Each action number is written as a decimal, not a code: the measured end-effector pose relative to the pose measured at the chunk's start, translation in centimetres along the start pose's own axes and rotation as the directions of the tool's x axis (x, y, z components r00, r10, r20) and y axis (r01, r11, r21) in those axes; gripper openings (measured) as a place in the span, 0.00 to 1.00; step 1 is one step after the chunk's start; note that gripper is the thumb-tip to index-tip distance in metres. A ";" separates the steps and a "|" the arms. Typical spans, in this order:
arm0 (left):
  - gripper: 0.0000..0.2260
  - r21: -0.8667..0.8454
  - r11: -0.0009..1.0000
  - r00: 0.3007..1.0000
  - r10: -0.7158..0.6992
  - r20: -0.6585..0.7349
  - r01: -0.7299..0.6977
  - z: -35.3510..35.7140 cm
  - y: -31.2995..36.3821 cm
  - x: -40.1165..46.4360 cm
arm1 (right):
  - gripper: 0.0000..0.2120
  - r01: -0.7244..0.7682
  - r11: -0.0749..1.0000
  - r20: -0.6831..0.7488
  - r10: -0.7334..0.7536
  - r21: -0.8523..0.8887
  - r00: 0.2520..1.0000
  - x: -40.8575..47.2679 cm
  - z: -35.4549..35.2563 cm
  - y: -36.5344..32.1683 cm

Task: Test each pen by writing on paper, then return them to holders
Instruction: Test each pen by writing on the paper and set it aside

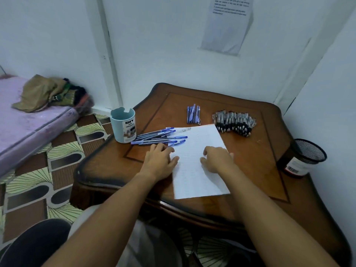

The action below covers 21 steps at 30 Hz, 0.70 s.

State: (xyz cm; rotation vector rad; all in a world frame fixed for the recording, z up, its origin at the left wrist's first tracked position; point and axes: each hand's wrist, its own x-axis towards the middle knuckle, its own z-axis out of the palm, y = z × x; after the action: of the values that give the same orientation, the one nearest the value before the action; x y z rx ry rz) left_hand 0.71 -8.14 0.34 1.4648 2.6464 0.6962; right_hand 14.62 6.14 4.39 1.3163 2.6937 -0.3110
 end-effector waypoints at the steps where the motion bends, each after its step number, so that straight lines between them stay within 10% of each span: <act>1: 0.18 0.025 1.000 1.000 0.000 0.005 0.000 0.0 0.0 0.0 | 0.13 0.009 0.999 -0.004 -0.009 0.031 1.000 0.1 -0.1 -0.1; 21: 0.26 0.070 0.968 0.961 0.249 -0.116 -0.242 1.3 -3.6 0.2 | 0.24 0.223 0.965 -0.139 -0.204 0.139 0.969 9.0 0.2 -2.2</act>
State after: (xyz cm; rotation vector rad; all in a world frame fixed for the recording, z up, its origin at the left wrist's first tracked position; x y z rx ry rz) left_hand -1.93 -9.10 -2.24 1.8469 2.6173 0.7599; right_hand 7.39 11.67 2.68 1.1134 2.9770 -0.4837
